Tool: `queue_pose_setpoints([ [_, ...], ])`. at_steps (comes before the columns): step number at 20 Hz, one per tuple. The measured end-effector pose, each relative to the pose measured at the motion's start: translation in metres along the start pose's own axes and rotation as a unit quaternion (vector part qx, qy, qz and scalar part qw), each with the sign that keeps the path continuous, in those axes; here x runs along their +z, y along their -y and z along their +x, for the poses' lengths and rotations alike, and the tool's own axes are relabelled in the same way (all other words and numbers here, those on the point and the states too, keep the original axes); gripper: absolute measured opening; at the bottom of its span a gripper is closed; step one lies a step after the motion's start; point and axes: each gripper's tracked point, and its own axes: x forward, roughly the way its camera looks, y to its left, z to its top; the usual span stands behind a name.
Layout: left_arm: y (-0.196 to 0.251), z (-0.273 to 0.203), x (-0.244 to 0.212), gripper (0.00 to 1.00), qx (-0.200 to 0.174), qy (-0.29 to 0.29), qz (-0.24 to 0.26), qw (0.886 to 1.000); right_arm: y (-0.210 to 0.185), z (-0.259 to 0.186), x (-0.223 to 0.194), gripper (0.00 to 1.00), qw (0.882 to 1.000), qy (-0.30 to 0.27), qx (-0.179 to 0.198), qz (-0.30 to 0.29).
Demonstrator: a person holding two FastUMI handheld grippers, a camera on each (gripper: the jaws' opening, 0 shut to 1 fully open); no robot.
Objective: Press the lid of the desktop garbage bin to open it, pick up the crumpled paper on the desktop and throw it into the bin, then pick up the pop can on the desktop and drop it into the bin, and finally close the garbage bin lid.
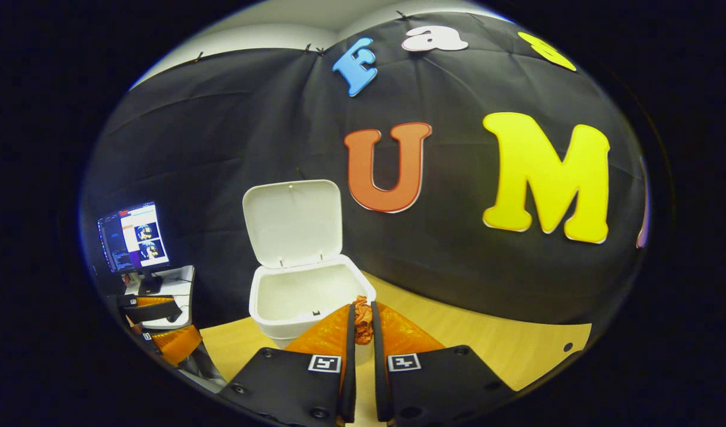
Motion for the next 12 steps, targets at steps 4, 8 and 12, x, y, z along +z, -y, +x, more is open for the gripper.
queue_pose_setpoints([
  [4, -0.023, -0.005, 0.002, 0.97, 0.014, 0.001, -0.007, 1.0, -0.046, 0.054, -0.008, 0.14, 0.999, -0.022, 0.028, -0.026],
  [8, -0.039, -0.006, 0.001, 0.97, 0.023, -0.002, -0.017, 1.0, -0.069, 0.096, -0.019, 0.16, 0.998, -0.045, 0.029, -0.043],
  [12, -0.052, 0.0, -0.001, 0.97, 0.024, -0.001, -0.013, 1.0, -0.074, 0.111, -0.03, 0.24, 0.997, -0.059, 0.028, -0.051],
])
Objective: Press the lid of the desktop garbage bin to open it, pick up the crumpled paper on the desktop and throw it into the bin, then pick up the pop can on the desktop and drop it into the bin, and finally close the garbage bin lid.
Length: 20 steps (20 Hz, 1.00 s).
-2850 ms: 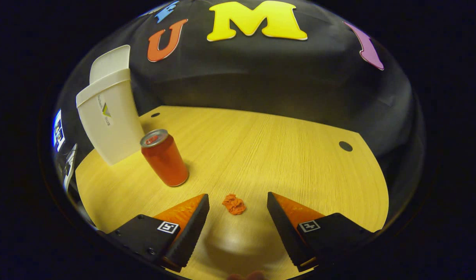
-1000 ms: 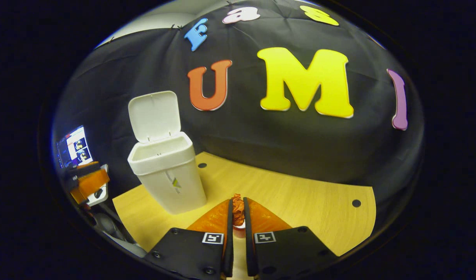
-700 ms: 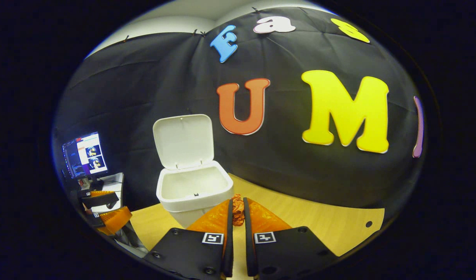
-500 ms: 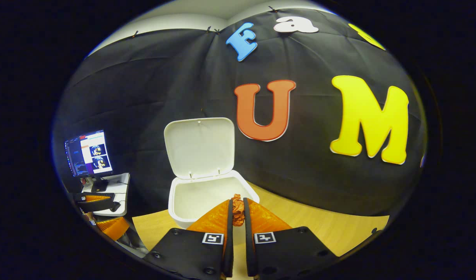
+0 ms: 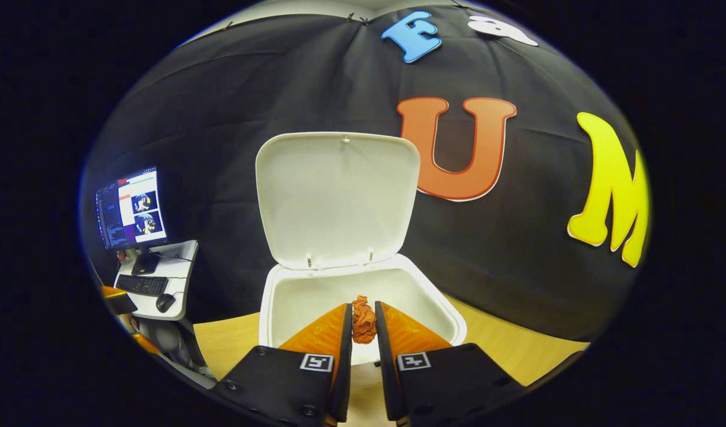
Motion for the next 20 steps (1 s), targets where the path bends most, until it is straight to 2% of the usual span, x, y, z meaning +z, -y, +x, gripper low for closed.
queue_pose_setpoints([
  [2, -0.001, 0.002, 0.001, 0.97, -0.002, 0.004, 0.0, 1.0, 0.003, 0.001, 0.001, 0.3, 1.0, 0.003, -0.005, -0.005],
  [3, -0.001, 0.003, 0.001, 0.97, -0.004, 0.005, 0.001, 1.0, 0.003, 0.003, 0.002, 0.36, 1.0, 0.004, -0.008, -0.005],
  [5, 0.002, 0.004, 0.002, 0.97, -0.01, 0.006, 0.002, 1.0, -0.001, 0.005, 0.002, 0.56, 1.0, 0.003, -0.011, -0.003],
  [7, 0.006, 0.006, 0.003, 0.97, -0.021, 0.007, 0.006, 1.0, 0.002, -0.001, 0.001, 0.65, 1.0, 0.004, -0.012, -0.001],
  [11, 0.021, 0.009, 0.005, 0.97, -0.048, 0.014, 0.009, 0.999, 0.008, -0.025, 0.014, 0.72, 0.999, 0.028, -0.013, 0.021],
  [13, 0.032, 0.011, 0.006, 0.97, -0.063, 0.021, 0.008, 0.998, 0.023, -0.049, 0.02, 0.8, 0.998, 0.048, -0.027, 0.035],
  [15, 0.05, 0.012, 0.007, 0.97, -0.084, 0.025, 0.016, 0.996, 0.036, -0.08, 0.022, 0.79, 0.996, 0.07, -0.041, 0.045],
  [16, 0.061, 0.013, 0.006, 0.97, -0.096, 0.027, 0.024, 0.995, 0.046, -0.099, 0.022, 0.8, 0.994, 0.082, -0.054, 0.049],
  [17, 0.073, 0.012, 0.004, 0.97, -0.111, 0.029, 0.032, 0.993, 0.058, -0.116, 0.02, 0.87, 0.992, 0.095, -0.069, 0.054],
  [18, 0.086, 0.011, 0.001, 0.97, -0.126, 0.03, 0.04, 0.991, 0.071, -0.135, 0.017, 0.89, 0.989, 0.104, -0.089, 0.059],
  [19, 0.101, 0.008, -0.001, 1.0, -0.142, 0.032, 0.045, 0.988, 0.086, -0.154, 0.013, 0.89, 0.986, 0.113, -0.109, 0.064],
  [20, 0.116, 0.006, -0.005, 0.97, -0.158, 0.033, 0.048, 0.986, 0.101, -0.173, 0.009, 0.89, 0.981, 0.122, -0.131, 0.069],
])
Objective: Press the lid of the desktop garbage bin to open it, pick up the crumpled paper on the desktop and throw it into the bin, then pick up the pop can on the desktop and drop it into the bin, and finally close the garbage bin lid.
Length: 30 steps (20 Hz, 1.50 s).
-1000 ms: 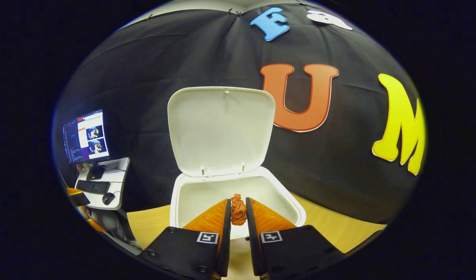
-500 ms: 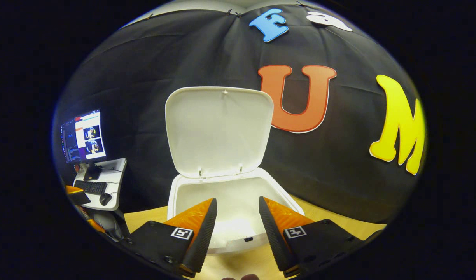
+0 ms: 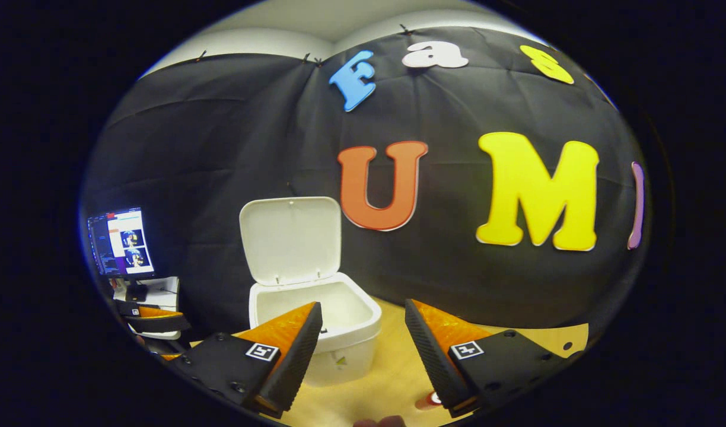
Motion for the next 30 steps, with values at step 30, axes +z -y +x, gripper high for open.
queue_pose_setpoints([
  [30, 0.244, 0.139, -0.219, 0.98, -0.11, -0.137, 0.017, 0.984, 0.281, -0.274, -0.108, 0.9, 0.958, -0.069, -0.279, 0.026],
])
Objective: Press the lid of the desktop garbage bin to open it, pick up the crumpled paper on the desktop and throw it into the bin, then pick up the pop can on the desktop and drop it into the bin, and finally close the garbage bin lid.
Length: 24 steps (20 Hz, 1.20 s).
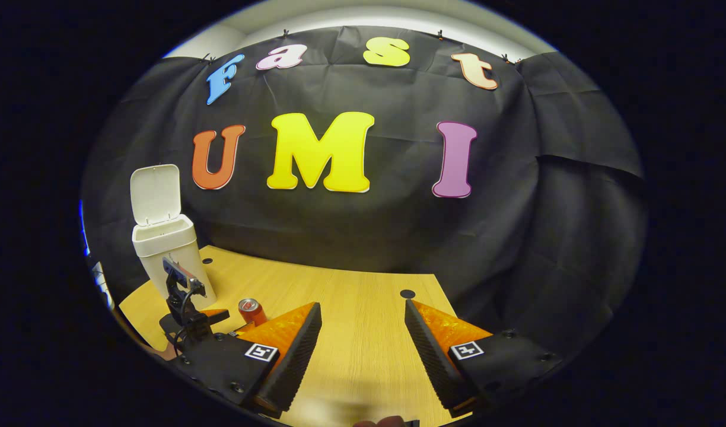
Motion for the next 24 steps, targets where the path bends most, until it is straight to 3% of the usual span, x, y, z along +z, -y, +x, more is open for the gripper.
queue_pose_setpoints([
  [8, -0.002, 0.032, -0.02, 0.98, 0.008, -0.02, -0.001, 1.0, -0.002, 0.017, -0.014, 0.89, 1.0, -0.023, 0.019, 0.0],
  [19, -0.004, 0.062, -0.029, 0.98, 0.001, -0.055, -0.015, 0.998, -0.002, 0.033, -0.024, 0.9, 0.999, -0.049, 0.007, 0.012],
  [22, -0.002, 0.063, -0.027, 0.87, -0.009, -0.061, -0.012, 0.998, -0.003, 0.034, -0.024, 0.9, 0.999, -0.051, 0.003, 0.012],
  [24, -0.002, 0.06, -0.024, 0.86, -0.013, -0.062, -0.013, 0.998, -0.003, 0.032, -0.021, 0.9, 0.999, -0.048, 0.0, 0.017],
])
